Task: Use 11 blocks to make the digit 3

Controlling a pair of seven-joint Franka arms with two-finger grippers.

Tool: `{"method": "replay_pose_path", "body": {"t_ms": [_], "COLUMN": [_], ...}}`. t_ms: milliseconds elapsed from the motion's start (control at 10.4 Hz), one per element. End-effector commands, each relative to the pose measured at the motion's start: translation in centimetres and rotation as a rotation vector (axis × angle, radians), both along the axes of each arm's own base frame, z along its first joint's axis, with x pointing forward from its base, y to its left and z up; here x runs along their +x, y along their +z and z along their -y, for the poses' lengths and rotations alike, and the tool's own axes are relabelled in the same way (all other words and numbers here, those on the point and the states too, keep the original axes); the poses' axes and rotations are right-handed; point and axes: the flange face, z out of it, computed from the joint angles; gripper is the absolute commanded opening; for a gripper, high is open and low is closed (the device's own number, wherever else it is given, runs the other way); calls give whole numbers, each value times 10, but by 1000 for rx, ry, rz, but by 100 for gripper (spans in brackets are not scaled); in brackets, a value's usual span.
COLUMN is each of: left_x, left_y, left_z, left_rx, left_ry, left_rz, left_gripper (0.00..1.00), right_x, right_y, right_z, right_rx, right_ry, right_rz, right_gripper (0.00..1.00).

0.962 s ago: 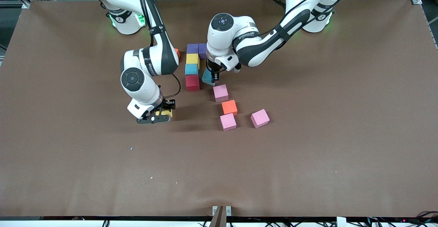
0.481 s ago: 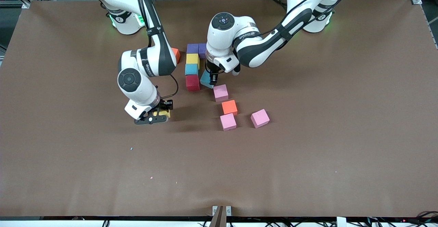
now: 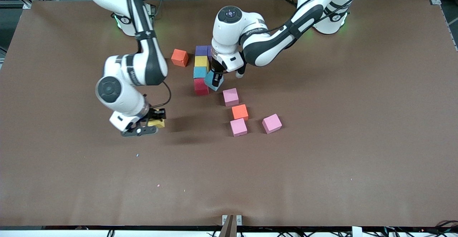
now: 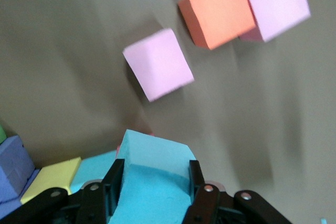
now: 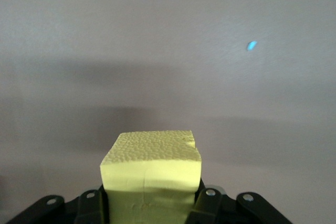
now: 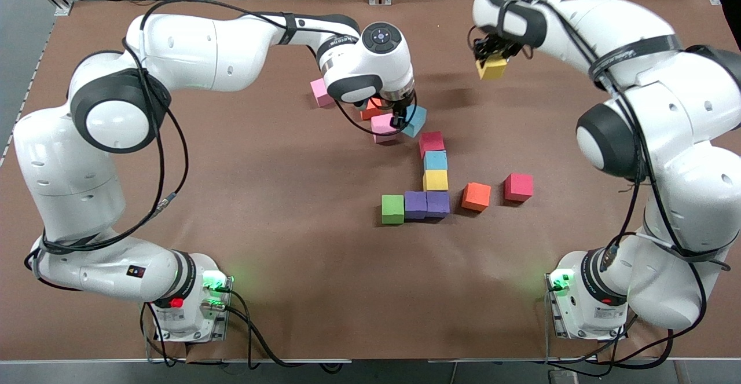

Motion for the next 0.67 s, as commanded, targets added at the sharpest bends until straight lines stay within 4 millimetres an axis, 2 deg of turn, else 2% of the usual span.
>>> {"method": "replay_pose_path", "body": {"t_ms": [0, 289, 481, 577], "left_x": [0, 3, 7, 10], "left_y": [23, 21, 21, 20], "left_z": [9, 8, 5, 2], "left_rx": [-15, -9, -18, -26], "left_ry": [-179, -368, -506, -568], "left_rz": [43, 48, 42, 40], "left_gripper": [0, 0, 0, 0], "right_x": [19, 24, 24, 26], "right_y": [27, 29, 15, 14], "right_z": [20, 30, 24, 28], "right_rx": [39, 44, 98, 103], "right_ry": [24, 24, 37, 39], "right_rz": [13, 18, -19, -22], "right_gripper": [21, 21, 21, 21]}}
